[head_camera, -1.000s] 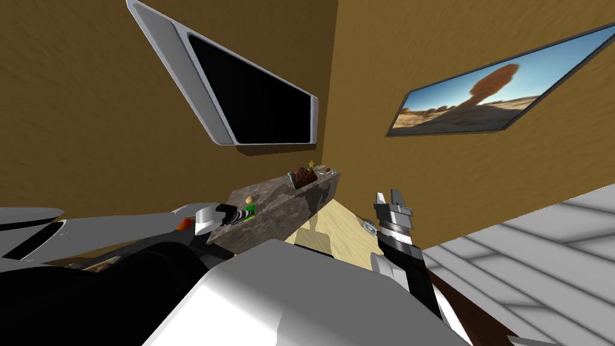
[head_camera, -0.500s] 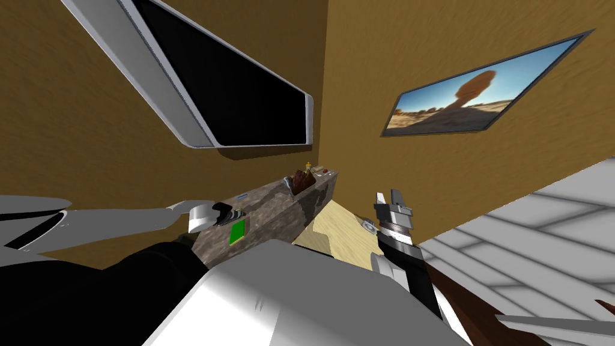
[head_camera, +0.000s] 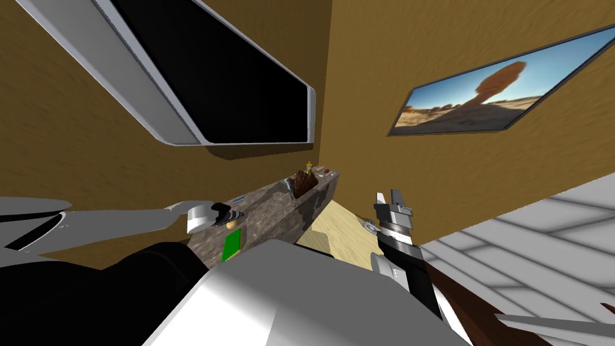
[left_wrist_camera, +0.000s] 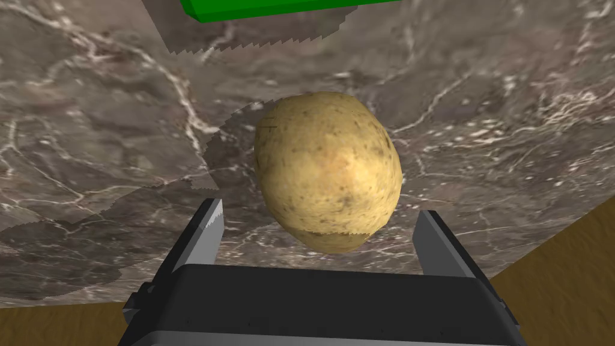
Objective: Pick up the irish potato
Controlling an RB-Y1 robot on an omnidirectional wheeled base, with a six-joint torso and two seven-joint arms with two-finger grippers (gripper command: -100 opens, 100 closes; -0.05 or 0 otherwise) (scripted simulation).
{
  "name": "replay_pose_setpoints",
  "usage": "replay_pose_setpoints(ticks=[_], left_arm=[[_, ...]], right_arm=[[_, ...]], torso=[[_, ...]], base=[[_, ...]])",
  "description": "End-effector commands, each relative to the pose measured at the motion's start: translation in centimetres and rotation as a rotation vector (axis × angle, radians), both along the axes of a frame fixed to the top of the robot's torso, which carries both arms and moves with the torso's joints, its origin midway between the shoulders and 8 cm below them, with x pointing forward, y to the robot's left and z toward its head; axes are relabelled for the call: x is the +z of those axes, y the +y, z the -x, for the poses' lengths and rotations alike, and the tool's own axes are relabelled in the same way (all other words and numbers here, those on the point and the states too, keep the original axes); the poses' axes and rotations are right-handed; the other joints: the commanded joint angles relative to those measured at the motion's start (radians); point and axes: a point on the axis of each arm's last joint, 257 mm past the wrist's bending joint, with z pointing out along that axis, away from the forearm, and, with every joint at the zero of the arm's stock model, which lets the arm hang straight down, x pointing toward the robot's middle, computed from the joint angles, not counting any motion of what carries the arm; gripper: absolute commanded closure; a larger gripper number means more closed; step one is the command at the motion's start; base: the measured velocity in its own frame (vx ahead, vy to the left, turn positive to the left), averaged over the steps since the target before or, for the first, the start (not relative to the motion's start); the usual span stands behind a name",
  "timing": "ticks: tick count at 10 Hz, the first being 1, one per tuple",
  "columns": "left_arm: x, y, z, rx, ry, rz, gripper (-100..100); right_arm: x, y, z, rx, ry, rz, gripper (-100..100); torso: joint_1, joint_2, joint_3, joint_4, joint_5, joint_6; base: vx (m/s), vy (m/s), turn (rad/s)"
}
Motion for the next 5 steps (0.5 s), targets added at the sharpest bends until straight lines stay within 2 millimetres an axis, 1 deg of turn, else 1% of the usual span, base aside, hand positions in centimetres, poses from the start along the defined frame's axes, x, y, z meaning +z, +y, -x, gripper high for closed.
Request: replay_pose_setpoints(ticks=[1,3,4,5], left_arm=[[-0.72,0.44,0.56,0.008,-0.003,-0.001,-100],[-1.48,0.79,1.23,0.015,-0.004,-0.002,-100],[-1.17,0.61,1.09,0.012,-0.002,-0.003,-100],[-1.2,0.62,1.12,0.013,-0.003,-0.002,100]], right_arm=[[0.0,0.0,0.0,0.0,0.0,0.0,0],[0.0,0.0,0.0,0.0,0.0,0.0,0],[0.0,0.0,0.0,0.0,0.0,0.0,0],[0.0,0.0,0.0,0.0,0.0,0.0,0]], torso=[[0.0,0.0,0.0,0.0,0.0,0.0],[-0.001,0.001,0.0,0.0,0.0,0.0],[-0.001,0.001,0.0,0.0,0.0,0.0],[-0.001,0.001,0.001,0.0,-0.001,0.0]], base=[[0.025,0.008,-0.054],[0.021,0.004,-0.039],[0.009,0.003,-0.005],[0.0,0.0,0.0]])
